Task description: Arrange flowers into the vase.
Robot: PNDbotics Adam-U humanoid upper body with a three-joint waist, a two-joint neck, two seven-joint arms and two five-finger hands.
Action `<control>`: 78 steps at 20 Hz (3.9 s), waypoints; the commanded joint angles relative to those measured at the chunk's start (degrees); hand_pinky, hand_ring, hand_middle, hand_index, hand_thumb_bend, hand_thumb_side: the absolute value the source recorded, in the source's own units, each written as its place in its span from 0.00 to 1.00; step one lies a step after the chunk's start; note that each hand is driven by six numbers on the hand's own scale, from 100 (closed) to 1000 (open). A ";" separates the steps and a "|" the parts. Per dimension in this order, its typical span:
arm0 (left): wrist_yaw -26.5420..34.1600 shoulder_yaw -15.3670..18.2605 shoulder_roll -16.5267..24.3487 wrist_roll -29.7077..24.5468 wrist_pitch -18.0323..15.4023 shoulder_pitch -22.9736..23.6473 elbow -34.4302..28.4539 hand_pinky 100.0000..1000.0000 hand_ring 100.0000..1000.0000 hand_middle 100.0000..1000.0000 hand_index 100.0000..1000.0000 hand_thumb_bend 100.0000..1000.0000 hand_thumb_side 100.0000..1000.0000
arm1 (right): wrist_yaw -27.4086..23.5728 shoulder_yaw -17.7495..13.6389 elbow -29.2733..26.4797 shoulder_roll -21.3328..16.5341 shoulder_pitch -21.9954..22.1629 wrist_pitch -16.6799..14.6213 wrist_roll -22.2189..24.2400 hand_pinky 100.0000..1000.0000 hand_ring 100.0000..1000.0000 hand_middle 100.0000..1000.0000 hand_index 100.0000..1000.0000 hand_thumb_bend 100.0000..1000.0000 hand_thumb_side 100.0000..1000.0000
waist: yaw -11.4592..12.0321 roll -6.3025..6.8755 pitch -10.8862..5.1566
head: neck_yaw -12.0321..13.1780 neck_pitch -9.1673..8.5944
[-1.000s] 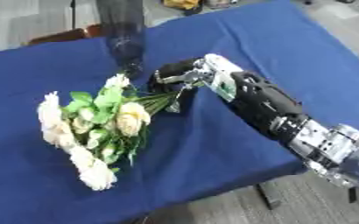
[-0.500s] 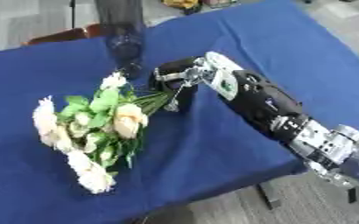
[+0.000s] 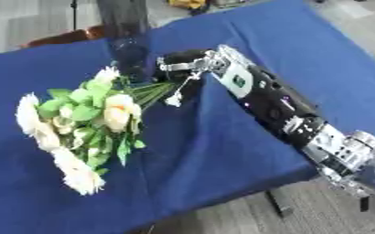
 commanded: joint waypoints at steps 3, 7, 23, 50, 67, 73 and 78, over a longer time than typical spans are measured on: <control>0.28 0.50 0.73 -0.11 -0.12 -0.46 -0.92 0.48 0.51 0.57 0.81 0.23 0.96 | -1.05 -0.66 -1.56 -1.67 -0.77 -9.86 8.18 0.17 0.39 0.18 0.55 0.00 0.31 | -0.09 0.81 0.14 | -0.11 0.27; 0.29 0.49 0.70 -0.14 -0.10 -0.47 -0.89 0.48 0.51 0.57 0.81 0.22 0.96 | -2.52 -1.21 -1.27 -1.47 -0.74 -8.46 6.00 0.01 0.32 0.12 0.58 0.00 0.44 | -0.17 0.79 0.16 | -0.07 0.27; 0.29 0.56 0.72 -0.05 -0.11 -0.43 -0.86 0.48 0.51 0.57 0.81 0.22 0.96 | -6.82 -1.29 -2.81 -1.67 -0.67 -5.75 -5.76 0.00 0.17 0.00 0.35 0.00 0.73 | -0.24 0.94 0.06 | -0.05 0.27; 0.17 1.81 1.01 1.96 -0.69 -0.49 -1.07 0.44 0.51 0.57 0.80 0.23 0.95 | -24.23 -5.50 -10.59 -3.01 0.21 3.62 -16.91 0.00 0.10 0.00 0.23 0.00 0.81 | -0.67 1.18 -0.59 | -0.28 0.27; -0.36 2.08 1.18 2.73 -0.67 -0.23 -0.50 0.44 0.51 0.57 0.80 0.22 0.95 | -39.98 -9.27 -20.86 -4.25 1.16 8.54 -31.58 0.00 0.04 0.00 0.19 0.00 0.84 | -1.11 1.04 -1.23 | -0.50 0.27; -0.35 2.08 1.20 2.71 -0.67 -0.17 -0.47 0.44 0.51 0.56 0.80 0.23 0.94 | -43.50 -9.95 -21.82 -4.70 0.93 9.13 -30.87 0.00 0.03 0.00 0.21 0.00 0.81 | -1.24 1.01 -1.45 | -0.52 0.27; -0.42 2.17 1.59 2.61 -0.75 -0.07 -0.44 0.44 0.51 0.56 0.80 0.23 0.94 | -47.65 -11.21 -25.40 -7.71 2.35 7.37 -33.53 0.00 0.05 0.00 0.22 0.00 0.80 | -1.64 0.40 -2.13 | -0.79 0.07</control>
